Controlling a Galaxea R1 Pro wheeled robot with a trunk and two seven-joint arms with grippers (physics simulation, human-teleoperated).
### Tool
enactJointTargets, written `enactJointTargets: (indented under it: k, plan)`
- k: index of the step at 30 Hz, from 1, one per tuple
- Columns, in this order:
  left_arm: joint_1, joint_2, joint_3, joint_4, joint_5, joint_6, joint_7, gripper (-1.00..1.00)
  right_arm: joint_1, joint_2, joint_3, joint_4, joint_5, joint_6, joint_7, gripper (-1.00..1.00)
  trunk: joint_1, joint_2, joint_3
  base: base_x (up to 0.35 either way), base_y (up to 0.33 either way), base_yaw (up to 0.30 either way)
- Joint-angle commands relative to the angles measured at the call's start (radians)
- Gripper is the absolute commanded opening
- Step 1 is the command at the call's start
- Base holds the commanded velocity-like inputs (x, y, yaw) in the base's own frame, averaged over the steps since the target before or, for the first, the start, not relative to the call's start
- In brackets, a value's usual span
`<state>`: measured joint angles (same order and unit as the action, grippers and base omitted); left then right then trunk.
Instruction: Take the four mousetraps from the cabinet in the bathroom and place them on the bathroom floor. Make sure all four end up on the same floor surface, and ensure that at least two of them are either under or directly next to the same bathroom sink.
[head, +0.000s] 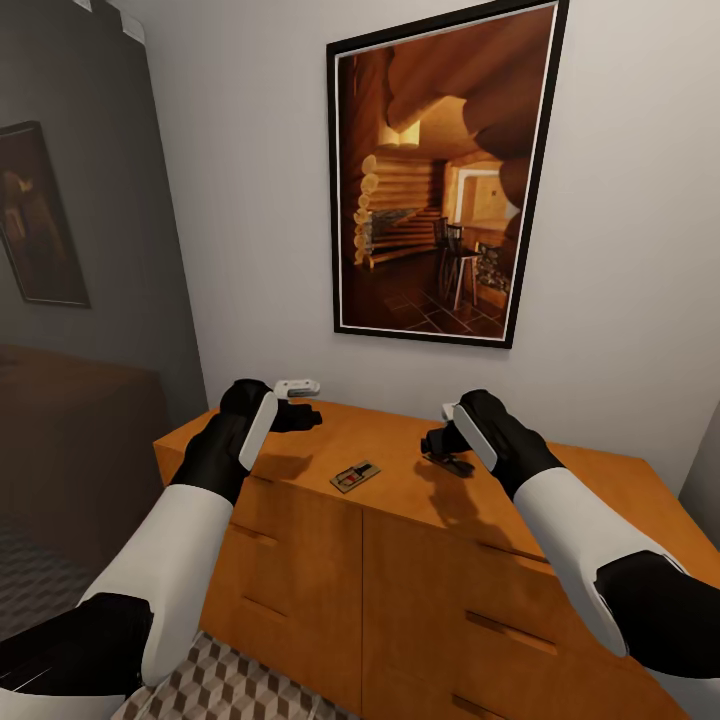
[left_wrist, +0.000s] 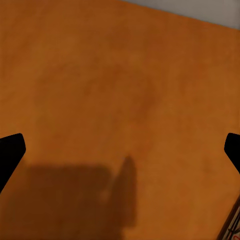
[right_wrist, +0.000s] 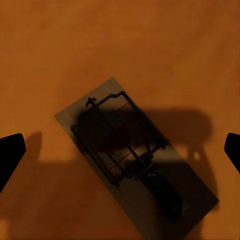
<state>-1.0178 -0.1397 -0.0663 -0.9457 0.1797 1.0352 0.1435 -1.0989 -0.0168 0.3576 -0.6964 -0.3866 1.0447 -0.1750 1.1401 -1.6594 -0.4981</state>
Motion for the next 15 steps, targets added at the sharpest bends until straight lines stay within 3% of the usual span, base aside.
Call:
enactJointTargets:
  k: [1,15]
  plan:
    - [-0.001,0.0,-0.001,-0.001,0.011,0.003,0.01,1.0,-0.001,-0.001,0.006,-0.001,-0.011,0.003,-0.009,1.0,0.0,-0.001,-0.001,0.0,0.0,0.0]
    - [-0.001,0.0,-0.001,-0.001,0.011,0.003,0.01,1.0,-0.001,-0.003,0.006,0.025,-0.011,0.003,-0.009,1.0,0.0,-0.001,-0.001,0.0,0.0,0.0]
